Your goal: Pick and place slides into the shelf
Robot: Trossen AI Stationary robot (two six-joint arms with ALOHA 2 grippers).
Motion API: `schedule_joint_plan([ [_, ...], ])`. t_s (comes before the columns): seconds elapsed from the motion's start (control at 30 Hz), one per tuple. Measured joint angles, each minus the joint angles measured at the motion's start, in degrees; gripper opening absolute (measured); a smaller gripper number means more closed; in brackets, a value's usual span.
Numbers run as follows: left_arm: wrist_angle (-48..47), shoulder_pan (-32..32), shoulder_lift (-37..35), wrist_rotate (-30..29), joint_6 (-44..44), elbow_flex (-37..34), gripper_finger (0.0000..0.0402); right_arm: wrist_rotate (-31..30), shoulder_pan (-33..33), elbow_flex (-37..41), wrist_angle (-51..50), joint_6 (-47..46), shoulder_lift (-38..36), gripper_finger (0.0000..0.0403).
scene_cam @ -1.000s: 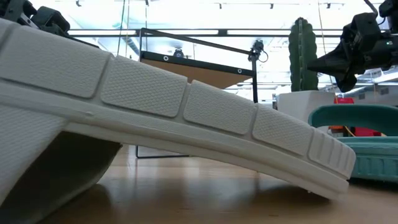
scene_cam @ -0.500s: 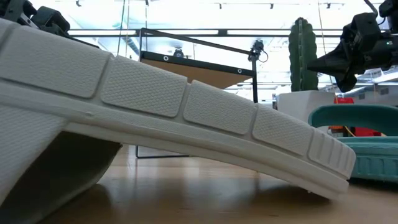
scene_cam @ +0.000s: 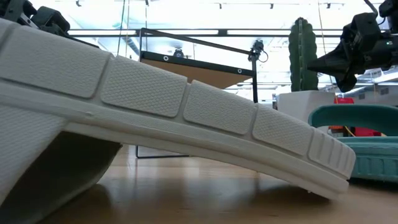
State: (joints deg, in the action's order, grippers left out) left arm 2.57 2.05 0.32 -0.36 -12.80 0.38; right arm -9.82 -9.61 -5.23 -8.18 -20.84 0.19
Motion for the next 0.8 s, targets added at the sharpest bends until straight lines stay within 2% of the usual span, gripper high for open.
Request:
schedule_joint_plan([
  [0.5,0.0,0.0,0.0,0.0,0.0,0.0,0.004,0.0,0.0,0.0,0.0,0.0,0.0,0.0027],
  [0.8,0.0,0.0,0.0,0.0,0.0,0.0,0.0029,0.0,0.0,0.0,0.0,0.0,0.0,0.0027],
])
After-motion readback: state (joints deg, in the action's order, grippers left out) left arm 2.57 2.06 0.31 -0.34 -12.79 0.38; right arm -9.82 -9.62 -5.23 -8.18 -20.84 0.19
